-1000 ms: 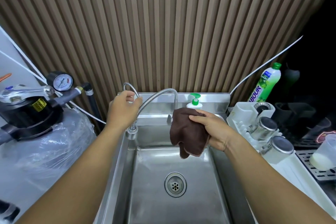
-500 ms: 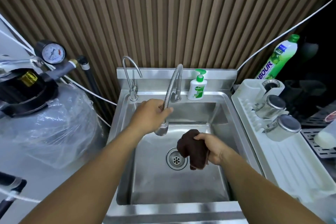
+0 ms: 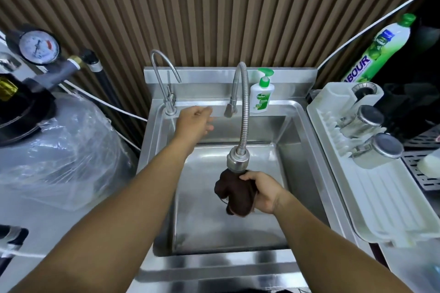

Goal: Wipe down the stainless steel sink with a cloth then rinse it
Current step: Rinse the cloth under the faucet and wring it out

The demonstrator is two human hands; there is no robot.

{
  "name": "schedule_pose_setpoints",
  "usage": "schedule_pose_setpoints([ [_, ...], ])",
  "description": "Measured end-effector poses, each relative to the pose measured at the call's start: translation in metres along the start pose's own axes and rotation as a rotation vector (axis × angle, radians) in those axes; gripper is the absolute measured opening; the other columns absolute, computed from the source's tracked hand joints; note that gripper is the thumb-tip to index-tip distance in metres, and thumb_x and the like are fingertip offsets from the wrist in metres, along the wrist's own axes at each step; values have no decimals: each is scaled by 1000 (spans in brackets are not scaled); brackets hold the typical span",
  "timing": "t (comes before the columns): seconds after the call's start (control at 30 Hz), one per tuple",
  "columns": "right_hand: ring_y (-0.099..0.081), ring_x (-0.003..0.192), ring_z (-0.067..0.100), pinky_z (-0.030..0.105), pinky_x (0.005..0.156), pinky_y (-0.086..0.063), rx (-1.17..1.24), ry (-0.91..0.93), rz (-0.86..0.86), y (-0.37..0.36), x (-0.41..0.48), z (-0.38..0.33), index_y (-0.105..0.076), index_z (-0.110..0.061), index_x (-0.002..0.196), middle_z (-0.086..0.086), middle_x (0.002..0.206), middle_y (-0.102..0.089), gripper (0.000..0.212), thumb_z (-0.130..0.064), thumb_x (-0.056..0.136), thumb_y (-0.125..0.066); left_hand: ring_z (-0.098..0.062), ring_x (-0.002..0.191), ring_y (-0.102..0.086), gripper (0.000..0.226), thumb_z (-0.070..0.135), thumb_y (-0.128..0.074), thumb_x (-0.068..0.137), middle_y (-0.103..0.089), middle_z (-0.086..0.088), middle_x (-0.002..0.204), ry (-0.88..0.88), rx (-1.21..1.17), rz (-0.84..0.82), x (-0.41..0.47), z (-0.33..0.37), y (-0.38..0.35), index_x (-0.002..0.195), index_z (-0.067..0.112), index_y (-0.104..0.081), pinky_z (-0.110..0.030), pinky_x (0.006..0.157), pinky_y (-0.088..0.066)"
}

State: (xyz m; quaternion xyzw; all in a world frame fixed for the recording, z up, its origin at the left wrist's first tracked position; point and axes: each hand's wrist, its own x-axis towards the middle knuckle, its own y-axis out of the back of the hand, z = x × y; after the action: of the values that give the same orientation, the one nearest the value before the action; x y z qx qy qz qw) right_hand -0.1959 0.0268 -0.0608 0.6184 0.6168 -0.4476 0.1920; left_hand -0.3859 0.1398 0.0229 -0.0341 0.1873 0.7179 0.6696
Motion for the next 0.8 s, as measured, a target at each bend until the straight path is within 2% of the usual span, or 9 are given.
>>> schedule_pose_setpoints([
  [0.1, -69, 96, 35, 47, 88, -55, 7, 7, -7, 4, 4, 1, -66, -5, 125, 22, 118, -71, 37, -9, 92, -49, -22, 94, -74, 41, 48, -70, 84, -70, -4, 122, 105, 86, -60, 37, -15, -27, 114, 21, -65, -43, 92, -58],
  [0.17, -70, 94, 35, 43, 79, -58, 12, 5, -7, 9, 5, 2, -65, -5, 128, 21, 118, -71, 40, -12, 91, -51, -22, 115, -64, 66, 60, -71, 78, -62, 2, 132, 103, 173, -136, 54, -18, -52, 131, 22, -59, -37, 103, -50],
  [0.2, -70, 90, 34, 40, 70, -58, 25, -4, -4, 12, 6, 2, -64, -4, 128, 20, 116, -71, 41, -12, 90, -52, -22, 117, -60, 59, 59, -69, 81, -61, 3, 128, 92, 218, -169, 61, -17, -64, 127, 23, -61, -33, 103, -46],
  [0.27, -71, 83, 33, 34, 61, -56, 35, -4, -3, 17, 6, 3, -65, -4, 127, 19, 111, -72, 40, -13, 91, -51, -26, 108, -64, 30, 50, -65, 86, -69, -1, 110, 64, 291, -135, 75, -17, -83, 101, 23, -69, -35, 96, -52],
  [0.43, -68, 81, 32, 34, 68, -44, 6, -18, 4, 20, 10, 4, -68, -5, 119, 19, 102, -74, 38, -21, 85, -57, -25, 84, -63, 36, 48, -62, 89, -73, -6, 87, 75, 246, 38, 91, -29, -86, 80, 16, -74, -31, 77, -52],
  [0.5, -68, 78, 30, 32, 59, -50, 33, -37, -23, 18, 10, 5, -68, -4, 118, 18, 101, -73, 34, -17, 91, -52, -26, 75, -63, 40, 47, -57, 95, -71, -6, 76, 208, 31, 57, 99, -36, -84, 80, 11, -68, -32, 77, -50],
  [0.57, -69, 88, 31, 36, 70, -56, 54, -39, -51, 16, 9, 4, -67, -3, 123, 21, 112, -72, 36, -14, 93, -49, -24, 76, -68, 37, 42, -52, 102, -72, -7, 77, 389, -246, 4, 108, -37, -84, 94, 8, -62, -37, 82, -55],
  [0.67, -63, 108, 34, 47, 94, -49, 48, -23, -79, 12, 10, 4, -66, -4, 128, 24, 129, -65, 40, -14, 92, -51, -25, 86, -69, 43, 44, -42, 106, -71, -12, 97, 532, -401, -92, 113, -33, -77, 116, 5, -57, -42, 89, -56],
  [0.8, -63, 111, 36, 49, 98, -49, 48, -25, -114, 7, 10, -2, -65, -3, 128, 24, 129, -65, 41, -14, 92, -51, -23, 93, -66, 69, 69, -34, 98, -70, -9, 113, 449, -223, -153, 79, -48, -67, 114, 8, -64, -45, 101, -50],
])
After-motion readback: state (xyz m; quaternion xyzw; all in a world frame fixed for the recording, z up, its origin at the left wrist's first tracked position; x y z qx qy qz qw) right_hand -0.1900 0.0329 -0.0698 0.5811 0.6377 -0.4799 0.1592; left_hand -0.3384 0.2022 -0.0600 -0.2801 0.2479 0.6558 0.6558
